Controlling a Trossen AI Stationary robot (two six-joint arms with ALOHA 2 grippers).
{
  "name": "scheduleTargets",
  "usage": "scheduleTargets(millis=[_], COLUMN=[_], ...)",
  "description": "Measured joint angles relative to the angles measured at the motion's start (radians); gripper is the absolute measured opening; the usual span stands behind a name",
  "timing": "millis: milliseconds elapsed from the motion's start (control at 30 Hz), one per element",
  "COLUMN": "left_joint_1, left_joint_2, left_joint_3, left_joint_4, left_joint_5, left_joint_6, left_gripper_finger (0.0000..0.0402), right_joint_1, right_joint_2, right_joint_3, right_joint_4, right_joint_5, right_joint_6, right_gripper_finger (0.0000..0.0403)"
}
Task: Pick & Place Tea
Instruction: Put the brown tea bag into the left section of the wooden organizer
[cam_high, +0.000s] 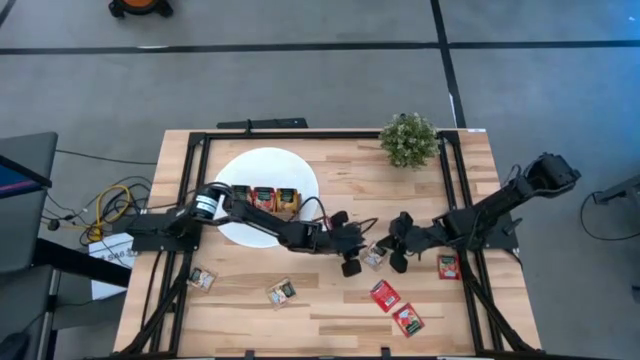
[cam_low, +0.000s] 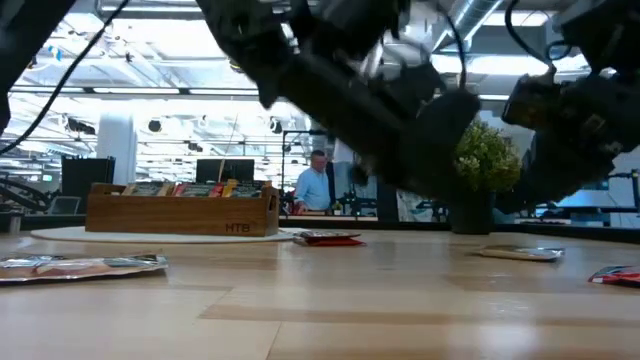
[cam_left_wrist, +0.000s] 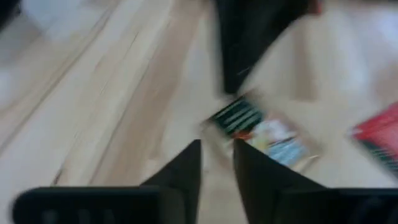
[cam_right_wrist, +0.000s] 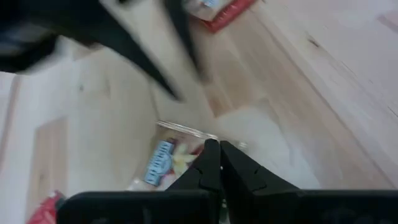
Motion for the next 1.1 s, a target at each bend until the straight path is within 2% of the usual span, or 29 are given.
scheduleTargets(millis=[100,200,267,333,400,500,700,800,900,1000,1100], left_joint_1=[0.027,0.058,0.071,0.071,0.063,0.037,0.012,0.015,0.018,0.017,0.017], left_joint_2=[0.002,0.007,0.031,0.043,0.062,0.064,0.068,0.084,0.099,0.107,0.107], left_joint_3=[0.001,0.002,0.001,-0.001,0.003,0.001,0.002,0.001,0.003,0.004,0.004], left_joint_4=[-0.004,-0.016,0.018,0.028,0.077,0.06,0.054,0.055,0.066,0.077,0.076], left_joint_5=[0.024,0.175,0.291,0.318,0.323,0.319,0.308,0.277,0.246,0.236,0.236], left_joint_6=[-0.075,-0.157,-0.191,-0.199,-0.155,-0.086,-0.022,-0.029,-0.034,-0.035,-0.036], left_gripper_finger=[0.0142,0.0194,0.0213,0.0219,0.0217,0.0198,0.0145,0.0123,0.0104,0.0091,0.0085], right_joint_1=[0.019,0.025,0.025,0.025,0.025,0.036,0.058,0.057,0.041,0.02,0.004], right_joint_2=[0.0,0.0,0.0,-0.012,-0.024,-0.035,-0.019,-0.005,0.032,0.084,0.125], right_joint_3=[0.013,0.021,0.031,0.048,0.058,0.056,0.03,0.029,0.029,0.032,0.032], right_joint_4=[0.001,0.0,-0.031,-0.107,-0.167,-0.231,-0.224,-0.217,-0.18,-0.105,-0.035], right_joint_5=[0.002,0.002,0.0,-0.005,-0.008,-0.047,-0.06,-0.062,-0.086,-0.125,-0.139], right_joint_6=[-0.017,-0.022,-0.008,0.068,0.153,0.238,0.383,0.415,0.417,0.404,0.374], right_gripper_finger=[0.0,0.0,0.0,0.0,0.0001,0.002,0.0125,0.0178,0.0215,0.0228,0.0217])
